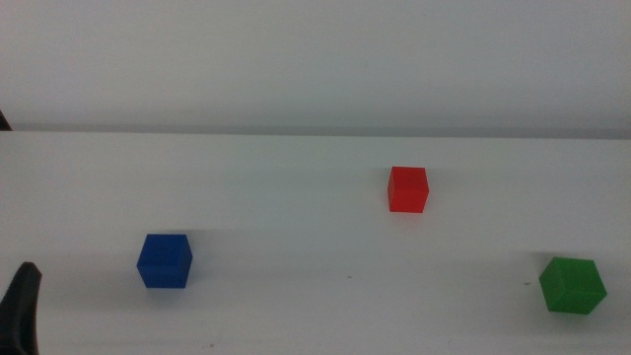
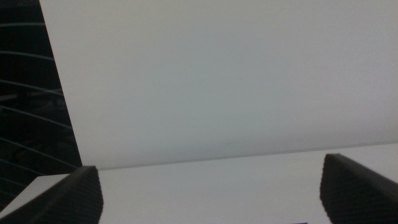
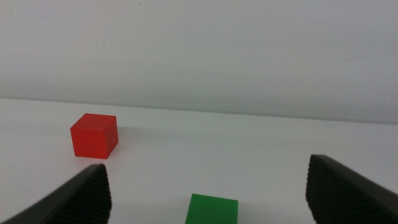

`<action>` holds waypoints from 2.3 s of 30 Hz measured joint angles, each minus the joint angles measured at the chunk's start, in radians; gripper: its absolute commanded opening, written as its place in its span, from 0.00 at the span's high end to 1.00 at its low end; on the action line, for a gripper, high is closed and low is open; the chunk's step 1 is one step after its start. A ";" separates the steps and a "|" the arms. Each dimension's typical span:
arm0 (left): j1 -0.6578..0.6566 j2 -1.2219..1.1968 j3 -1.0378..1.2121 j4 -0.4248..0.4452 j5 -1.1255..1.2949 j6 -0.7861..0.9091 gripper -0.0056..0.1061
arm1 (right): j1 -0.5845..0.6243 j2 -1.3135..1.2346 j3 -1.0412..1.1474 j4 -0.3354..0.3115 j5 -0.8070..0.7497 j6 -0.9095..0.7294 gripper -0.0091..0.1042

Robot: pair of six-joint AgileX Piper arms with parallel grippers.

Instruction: Stack red cubes first, then green, then blue cubes in a specific spot.

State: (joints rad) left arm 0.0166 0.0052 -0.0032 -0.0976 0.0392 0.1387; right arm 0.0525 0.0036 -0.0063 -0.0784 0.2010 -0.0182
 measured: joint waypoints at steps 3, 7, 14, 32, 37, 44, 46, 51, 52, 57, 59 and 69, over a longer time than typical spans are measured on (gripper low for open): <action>0.000 0.000 0.000 0.000 0.000 0.000 0.11 | 0.000 0.000 0.000 -0.009 -0.023 0.018 0.18; 0.000 0.000 0.000 0.000 0.000 0.000 0.11 | 0.000 0.000 0.000 -0.014 -0.048 0.061 0.18; 0.000 0.000 0.000 0.000 0.000 0.000 0.11 | 0.000 0.000 -0.005 0.004 -0.044 0.073 0.18; 0.000 0.000 0.000 0.000 0.000 0.000 0.11 | 0.000 0.991 -0.970 0.090 0.801 0.079 0.18; 0.000 0.000 0.000 0.000 0.000 0.000 0.11 | 0.024 1.273 -1.144 0.121 0.830 0.157 0.18; 0.000 0.000 0.000 0.000 0.000 0.000 0.11 | 0.161 1.672 -1.514 0.128 0.922 0.281 0.18; 0.000 0.000 0.000 0.000 0.000 0.000 0.11 | 0.194 1.761 -1.605 0.128 0.949 0.304 0.18; 0.000 0.000 0.000 0.000 0.000 0.000 0.11 | 0.270 1.957 -1.807 0.118 1.001 0.383 0.18; 0.000 0.000 0.000 0.000 0.000 0.000 0.11 | 0.281 1.981 -1.825 0.118 1.002 0.394 0.18; 0.000 0.000 0.000 0.000 0.000 0.000 0.11 | 0.306 2.085 -1.857 0.116 1.010 0.439 0.18; 0.000 0.000 0.000 0.000 0.000 0.000 0.11 | 0.307 2.114 -1.857 0.110 1.012 0.452 0.18; 0.000 0.000 0.000 0.000 0.000 0.000 0.11 | 0.307 2.192 -1.857 0.049 0.976 0.472 0.18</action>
State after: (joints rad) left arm 0.0166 0.0052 -0.0032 -0.0976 0.0392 0.1387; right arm 0.3594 2.1953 -1.8634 -0.0292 1.1767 0.4538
